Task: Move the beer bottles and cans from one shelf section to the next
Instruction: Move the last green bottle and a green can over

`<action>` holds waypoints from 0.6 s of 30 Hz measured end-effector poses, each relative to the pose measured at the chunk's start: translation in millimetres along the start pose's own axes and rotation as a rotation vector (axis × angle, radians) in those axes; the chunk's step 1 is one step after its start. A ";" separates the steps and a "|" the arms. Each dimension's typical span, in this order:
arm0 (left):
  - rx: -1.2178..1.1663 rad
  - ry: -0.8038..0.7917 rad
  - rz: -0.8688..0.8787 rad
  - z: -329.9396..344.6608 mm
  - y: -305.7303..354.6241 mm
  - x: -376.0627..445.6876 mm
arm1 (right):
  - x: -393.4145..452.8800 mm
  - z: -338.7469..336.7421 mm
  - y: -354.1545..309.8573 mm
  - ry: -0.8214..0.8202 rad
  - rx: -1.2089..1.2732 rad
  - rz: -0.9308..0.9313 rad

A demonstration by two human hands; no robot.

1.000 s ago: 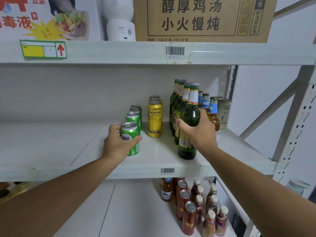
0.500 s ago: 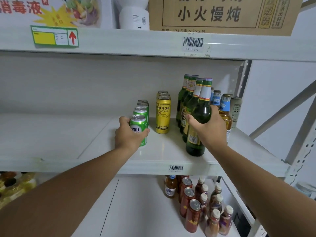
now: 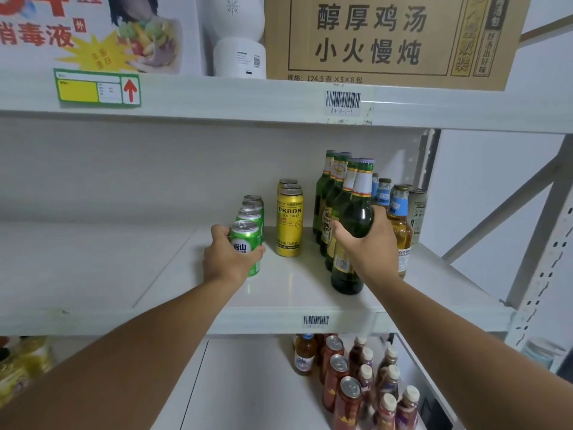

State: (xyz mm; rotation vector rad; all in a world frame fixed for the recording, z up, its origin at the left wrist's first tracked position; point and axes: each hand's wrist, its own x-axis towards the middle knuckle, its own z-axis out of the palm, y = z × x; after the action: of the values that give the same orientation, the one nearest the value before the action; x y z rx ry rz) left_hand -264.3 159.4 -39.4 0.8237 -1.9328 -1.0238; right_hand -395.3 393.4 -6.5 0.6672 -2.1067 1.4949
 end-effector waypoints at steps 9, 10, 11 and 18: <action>-0.017 -0.017 -0.015 4.0 -2.9 7.0 | 0.3 0.6 -0.2 0.000 -0.006 0.002; -0.018 -0.020 -0.014 4.7 -2.4 7.3 | -0.1 0.4 -0.6 -0.007 0.001 0.003; -0.024 -0.024 -0.016 5.3 -2.5 7.1 | -1.3 -0.3 -0.6 -0.017 0.008 0.006; -0.078 -0.080 -0.060 5.4 -2.7 0.1 | -13.2 -17.3 -4.4 -0.117 0.042 -0.001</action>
State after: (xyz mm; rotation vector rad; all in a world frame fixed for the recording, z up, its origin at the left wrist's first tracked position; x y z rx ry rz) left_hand -268.5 160.0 -43.7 0.8113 -1.9316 -1.1766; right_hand -380.7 410.1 -6.4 0.7892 -2.1656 1.5374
